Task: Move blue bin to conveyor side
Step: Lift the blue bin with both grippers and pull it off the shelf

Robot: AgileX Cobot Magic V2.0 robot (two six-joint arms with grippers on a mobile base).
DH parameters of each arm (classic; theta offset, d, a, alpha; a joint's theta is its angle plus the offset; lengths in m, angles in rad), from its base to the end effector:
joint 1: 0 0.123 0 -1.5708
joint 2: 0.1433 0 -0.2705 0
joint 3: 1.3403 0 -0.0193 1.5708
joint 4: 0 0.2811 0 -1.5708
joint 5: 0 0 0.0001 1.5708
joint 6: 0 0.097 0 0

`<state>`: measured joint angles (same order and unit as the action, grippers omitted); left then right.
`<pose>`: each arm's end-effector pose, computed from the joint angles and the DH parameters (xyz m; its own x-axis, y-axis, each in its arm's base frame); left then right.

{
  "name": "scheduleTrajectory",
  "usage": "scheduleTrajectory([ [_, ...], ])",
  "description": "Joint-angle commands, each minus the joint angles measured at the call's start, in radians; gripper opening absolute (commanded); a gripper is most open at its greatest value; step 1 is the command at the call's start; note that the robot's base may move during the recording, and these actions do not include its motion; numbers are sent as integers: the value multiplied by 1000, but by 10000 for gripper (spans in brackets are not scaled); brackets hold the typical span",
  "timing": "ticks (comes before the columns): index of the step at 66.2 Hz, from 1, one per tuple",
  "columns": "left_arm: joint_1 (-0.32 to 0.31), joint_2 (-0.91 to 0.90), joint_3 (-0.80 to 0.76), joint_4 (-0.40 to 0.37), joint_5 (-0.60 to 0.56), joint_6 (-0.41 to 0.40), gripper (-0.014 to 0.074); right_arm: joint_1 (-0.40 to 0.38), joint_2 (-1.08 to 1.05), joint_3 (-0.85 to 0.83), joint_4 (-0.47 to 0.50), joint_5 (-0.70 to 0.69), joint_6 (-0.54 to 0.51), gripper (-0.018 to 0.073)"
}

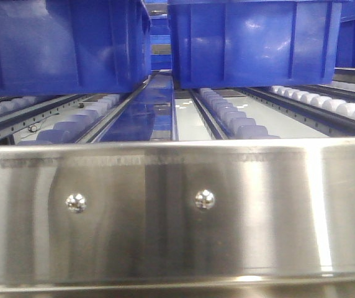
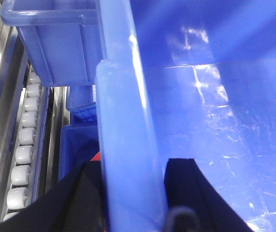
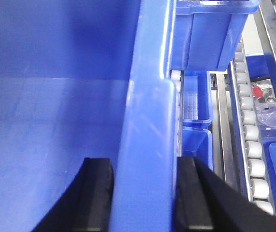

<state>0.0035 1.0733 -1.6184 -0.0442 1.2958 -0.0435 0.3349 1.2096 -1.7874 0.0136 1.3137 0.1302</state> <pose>0.1978 -0.0034 0.4987 -0.6164 -0.0576 -0.7853 -0.0042 0.9975 -0.0699 0.2150 0.0762 0.5171 -0.6106 -0.0714 -0.7887 -0.2595 0.9590 0.1141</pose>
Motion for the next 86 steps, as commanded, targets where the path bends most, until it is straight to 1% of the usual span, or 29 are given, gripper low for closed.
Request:
scheduleTrajectory([
  [1, -1, -18, -12, 32, -75, 10, -22, -3, -28, -25, -54, -119, -20, -79],
  [13, -1, -18, -12, 32, -75, 10, -22, -3, -28, -25, -54, -149, -20, -79],
  [86, -1, -18, -12, 32, -75, 10, -22, -3, -28, -25, -54, -149, -20, -79],
])
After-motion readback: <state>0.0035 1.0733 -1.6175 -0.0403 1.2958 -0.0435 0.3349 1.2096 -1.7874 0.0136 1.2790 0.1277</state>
